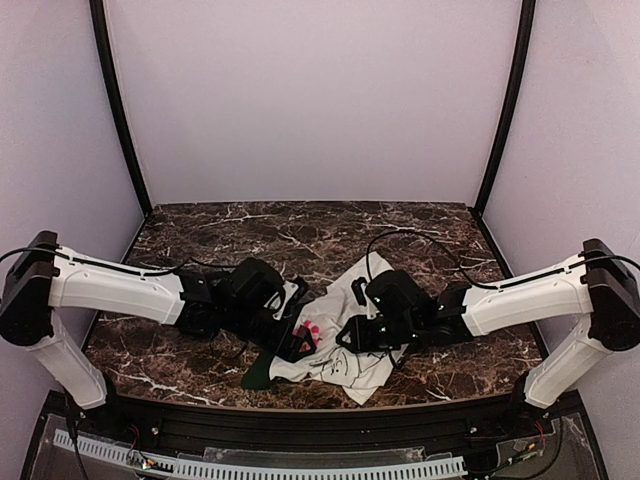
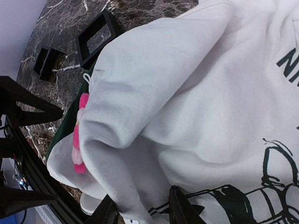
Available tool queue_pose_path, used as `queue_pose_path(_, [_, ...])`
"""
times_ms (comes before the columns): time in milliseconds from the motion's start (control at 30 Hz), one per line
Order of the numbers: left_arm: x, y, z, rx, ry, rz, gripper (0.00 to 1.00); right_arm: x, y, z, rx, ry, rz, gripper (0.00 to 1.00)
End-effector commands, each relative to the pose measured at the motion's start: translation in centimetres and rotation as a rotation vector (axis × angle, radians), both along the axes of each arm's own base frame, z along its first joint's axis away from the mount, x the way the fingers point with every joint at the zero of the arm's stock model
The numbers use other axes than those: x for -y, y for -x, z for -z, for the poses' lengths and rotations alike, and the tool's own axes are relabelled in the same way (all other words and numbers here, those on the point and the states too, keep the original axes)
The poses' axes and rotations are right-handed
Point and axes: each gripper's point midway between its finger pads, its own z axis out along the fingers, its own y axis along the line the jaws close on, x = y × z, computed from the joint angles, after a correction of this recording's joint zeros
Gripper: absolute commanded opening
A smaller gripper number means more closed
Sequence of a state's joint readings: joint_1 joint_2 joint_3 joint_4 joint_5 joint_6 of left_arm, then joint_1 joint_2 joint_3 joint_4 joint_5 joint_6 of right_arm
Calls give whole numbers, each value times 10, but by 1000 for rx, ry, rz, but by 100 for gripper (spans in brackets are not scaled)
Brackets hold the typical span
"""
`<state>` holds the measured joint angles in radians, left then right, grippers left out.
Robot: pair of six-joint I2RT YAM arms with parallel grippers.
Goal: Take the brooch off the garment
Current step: Pick up the brooch from the crumpled clothing.
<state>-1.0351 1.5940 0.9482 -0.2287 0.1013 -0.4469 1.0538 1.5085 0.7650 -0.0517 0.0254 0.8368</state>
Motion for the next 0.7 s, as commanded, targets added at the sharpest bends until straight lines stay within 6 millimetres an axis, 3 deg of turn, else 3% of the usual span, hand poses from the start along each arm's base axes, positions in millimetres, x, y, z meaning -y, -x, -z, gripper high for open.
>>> queue_pose_path(0, [10,-9,-1,36,-14,-11,94,-12,1,-3,1,-55,-13,26])
queue_pose_path(200, [11,-14,7,63,-79,-28,95,-14,1,-7,7,-63,-14,16])
queue_pose_path(400, [25,-4,-20,200,-34,26,92,-13,0,-6,9,-56,-4,13])
queue_pose_path(533, [29,8,-33,243,26,74,84,-14,-2,-9,15,-58,1,10])
queue_pose_path(667, [23,9,-15,224,-46,83,71,-17,-4,-13,22,-68,2,8])
